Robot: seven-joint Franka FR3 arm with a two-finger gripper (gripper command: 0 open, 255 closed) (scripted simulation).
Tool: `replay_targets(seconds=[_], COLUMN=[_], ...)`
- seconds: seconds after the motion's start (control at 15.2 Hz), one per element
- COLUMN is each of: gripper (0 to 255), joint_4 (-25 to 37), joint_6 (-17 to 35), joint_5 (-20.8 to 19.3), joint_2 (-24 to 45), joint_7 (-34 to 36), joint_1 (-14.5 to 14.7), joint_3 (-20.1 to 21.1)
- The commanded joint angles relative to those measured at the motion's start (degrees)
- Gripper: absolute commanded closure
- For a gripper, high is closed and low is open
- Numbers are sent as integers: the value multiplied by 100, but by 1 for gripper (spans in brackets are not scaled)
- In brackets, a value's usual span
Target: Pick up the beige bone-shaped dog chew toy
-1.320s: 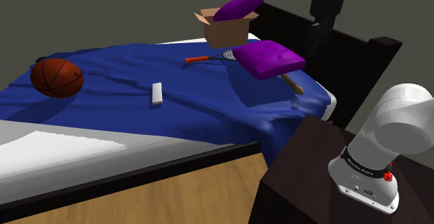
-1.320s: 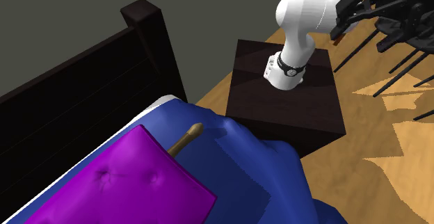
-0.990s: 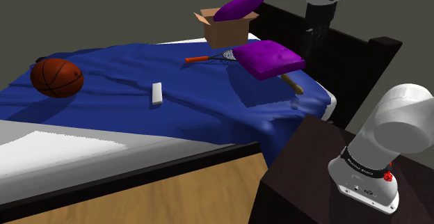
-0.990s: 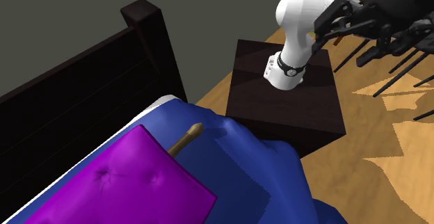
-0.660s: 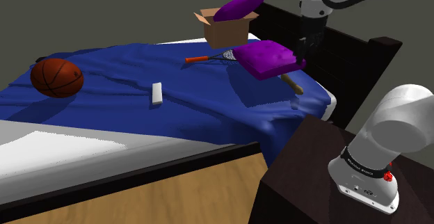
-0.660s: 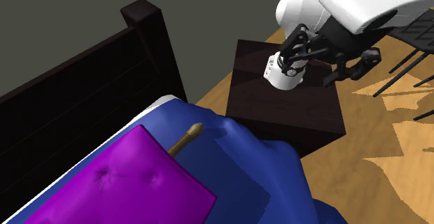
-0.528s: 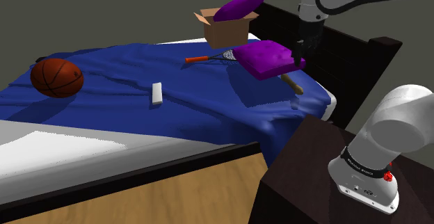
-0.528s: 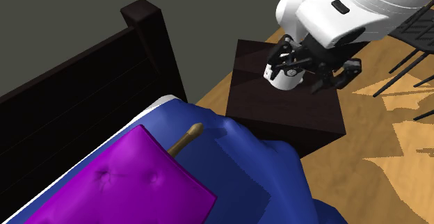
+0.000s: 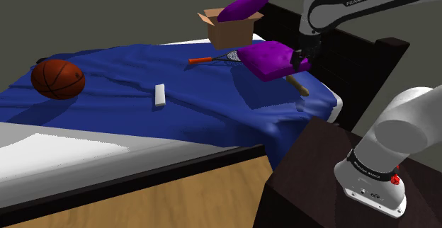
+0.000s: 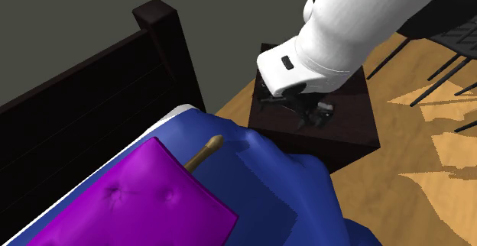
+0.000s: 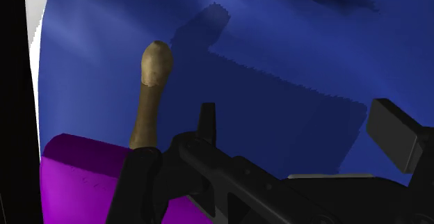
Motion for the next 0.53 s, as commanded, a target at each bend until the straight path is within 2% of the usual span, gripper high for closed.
replay_targets(seconds=[0.0, 0.46], gripper=[0, 0], joint_4=[-66, 206], joint_6=[460, 1742], joint_5=[-54, 66], joint_2=[320, 1664], joint_7=[-9, -179], joint_1=[-99, -325], joint_3=[-172, -734])
